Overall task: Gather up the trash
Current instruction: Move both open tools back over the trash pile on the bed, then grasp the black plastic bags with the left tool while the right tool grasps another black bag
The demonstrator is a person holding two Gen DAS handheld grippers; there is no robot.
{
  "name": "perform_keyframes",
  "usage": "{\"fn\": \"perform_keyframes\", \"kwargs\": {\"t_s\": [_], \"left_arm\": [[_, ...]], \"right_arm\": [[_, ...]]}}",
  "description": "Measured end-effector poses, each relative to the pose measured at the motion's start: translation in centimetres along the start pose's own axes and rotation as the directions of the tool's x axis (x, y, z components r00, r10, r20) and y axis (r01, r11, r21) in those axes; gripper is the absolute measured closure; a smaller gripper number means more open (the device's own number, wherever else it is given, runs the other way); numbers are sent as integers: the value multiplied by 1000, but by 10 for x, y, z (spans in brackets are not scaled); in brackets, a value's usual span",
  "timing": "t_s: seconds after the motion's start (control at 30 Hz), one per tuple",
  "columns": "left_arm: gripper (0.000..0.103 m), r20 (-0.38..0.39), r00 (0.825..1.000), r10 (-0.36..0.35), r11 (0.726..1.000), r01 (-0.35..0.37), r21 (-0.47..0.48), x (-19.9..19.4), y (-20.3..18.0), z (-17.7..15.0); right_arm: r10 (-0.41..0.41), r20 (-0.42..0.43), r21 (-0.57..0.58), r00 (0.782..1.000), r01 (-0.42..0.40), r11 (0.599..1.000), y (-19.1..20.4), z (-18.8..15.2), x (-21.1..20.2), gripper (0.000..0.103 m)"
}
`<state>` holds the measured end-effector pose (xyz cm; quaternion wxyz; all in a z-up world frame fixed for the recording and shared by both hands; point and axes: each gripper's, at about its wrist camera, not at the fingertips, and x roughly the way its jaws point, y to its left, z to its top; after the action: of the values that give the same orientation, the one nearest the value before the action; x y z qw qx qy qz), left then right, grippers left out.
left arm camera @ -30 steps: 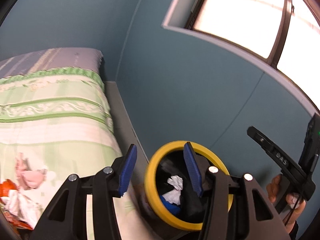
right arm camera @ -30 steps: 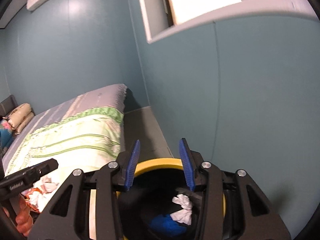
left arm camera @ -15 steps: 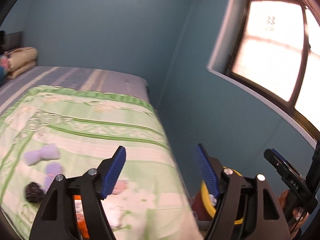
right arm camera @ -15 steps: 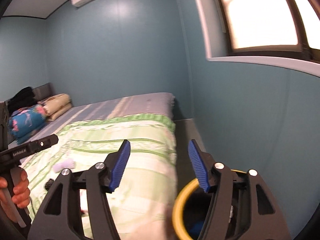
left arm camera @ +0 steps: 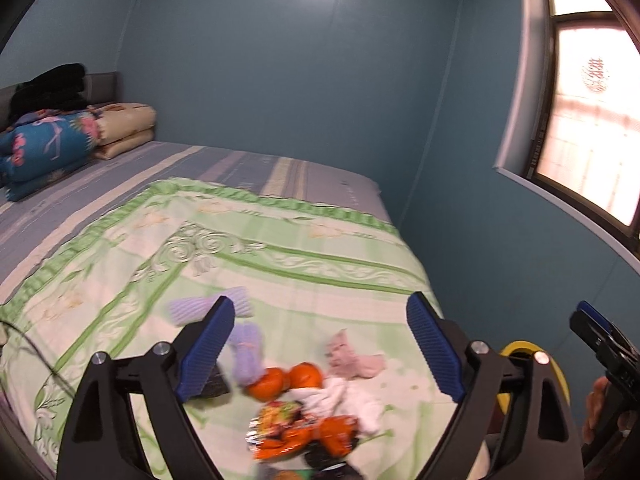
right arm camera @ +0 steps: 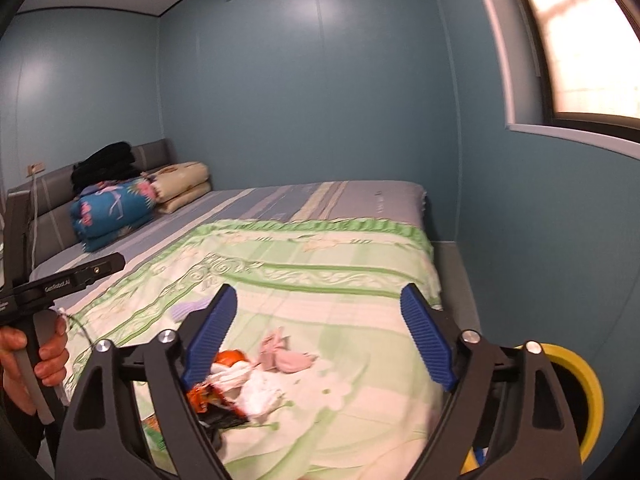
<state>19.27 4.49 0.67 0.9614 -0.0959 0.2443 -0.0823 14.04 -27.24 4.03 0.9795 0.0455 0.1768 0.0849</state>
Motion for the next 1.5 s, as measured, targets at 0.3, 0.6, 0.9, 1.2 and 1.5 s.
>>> {"fn": "perform_keyframes", "kwargs": {"t_s": [0.3, 0.6, 0.9, 1.2, 1.5], "left_arm": [[11, -39, 994, 99, 995, -100, -23, 10, 52, -29], [9, -118, 984, 132, 983, -145, -109, 41, 101, -58], [9, -179, 969, 168, 977, -188, -99, 68, 120, -82], [9, -218, 960, 176, 976, -199, -86, 89, 129, -95], [9, -276, 939, 205, 971, -231, -67, 113, 139, -106]], "right_arm": [[90, -58, -56, 994, -94, 994, 42, -32, 10, 16], [171, -147, -49, 974, -180, 983, 69, -67, 32, 8], [211, -295, -89, 932, -247, 965, 100, -110, 62, 8], [253, -417, -68, 873, -308, 949, 120, -142, 85, 9], [232, -480, -64, 846, -298, 953, 124, -162, 107, 17]]}}
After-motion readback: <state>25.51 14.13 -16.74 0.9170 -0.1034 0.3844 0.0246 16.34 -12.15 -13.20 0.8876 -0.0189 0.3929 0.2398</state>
